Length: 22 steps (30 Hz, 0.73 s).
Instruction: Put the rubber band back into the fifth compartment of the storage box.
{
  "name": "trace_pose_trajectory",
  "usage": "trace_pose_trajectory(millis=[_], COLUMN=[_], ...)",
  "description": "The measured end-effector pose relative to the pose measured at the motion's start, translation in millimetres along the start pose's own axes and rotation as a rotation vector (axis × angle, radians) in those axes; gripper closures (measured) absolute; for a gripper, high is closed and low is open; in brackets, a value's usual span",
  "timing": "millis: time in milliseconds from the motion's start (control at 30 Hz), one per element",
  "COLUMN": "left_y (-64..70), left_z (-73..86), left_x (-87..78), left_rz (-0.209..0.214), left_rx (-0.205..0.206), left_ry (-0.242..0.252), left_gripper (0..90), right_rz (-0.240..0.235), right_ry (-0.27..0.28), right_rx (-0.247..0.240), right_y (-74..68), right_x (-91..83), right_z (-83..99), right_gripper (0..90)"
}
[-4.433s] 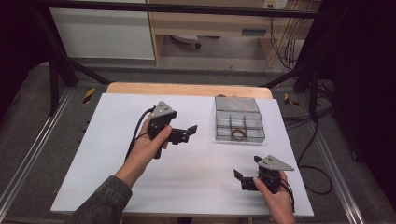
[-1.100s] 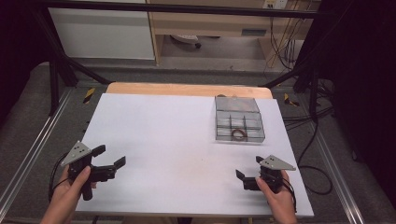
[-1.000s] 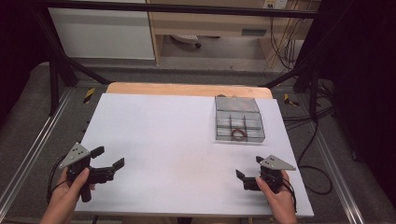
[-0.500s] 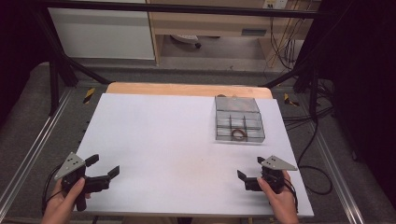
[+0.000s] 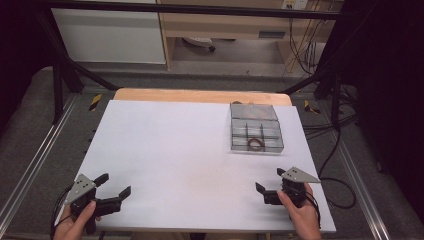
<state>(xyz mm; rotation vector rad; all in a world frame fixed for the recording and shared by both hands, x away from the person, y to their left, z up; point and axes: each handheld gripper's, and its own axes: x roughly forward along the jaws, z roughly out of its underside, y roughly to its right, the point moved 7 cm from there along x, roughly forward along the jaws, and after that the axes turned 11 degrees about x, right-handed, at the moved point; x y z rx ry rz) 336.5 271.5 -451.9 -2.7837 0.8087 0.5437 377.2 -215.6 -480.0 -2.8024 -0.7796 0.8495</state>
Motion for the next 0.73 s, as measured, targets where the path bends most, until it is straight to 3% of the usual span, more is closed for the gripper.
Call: trace_pose_trajectory(millis=[167, 300, 500, 633, 733], left_y=[5.8, 14.8, 34.1, 42.6, 40.7], left_z=[-2.9, 0.7, 5.5, 7.6, 5.8], left_x=[-2.6, 2.1, 13.9, 23.1, 29.0], left_rz=[-0.026, -0.015, 0.037, 0.046, 0.026], left_rx=[-0.01, 0.023, 0.063, 0.101, 0.101], left_ry=[0.026, -0.001, -0.054, -0.094, -0.103], left_gripper=[7.0, 5.2, 5.2, 5.4, 5.4], right_rz=[0.0, 0.001, 0.013, 0.04, 0.096], right_ry=[0.001, -0.005, -0.017, -0.036, -0.074], right_rx=[0.004, 0.0, -0.007, 0.004, 0.023], right_y=[1.2, 2.3, 4.5, 9.7, 18.2], right_x=[-1.0, -0.9, -0.5, 0.5, 3.4], right_z=[0.3, 1.1, 2.7, 5.7, 10.8], right_gripper=[2.1, 2.1, 2.2, 2.5, 2.6])
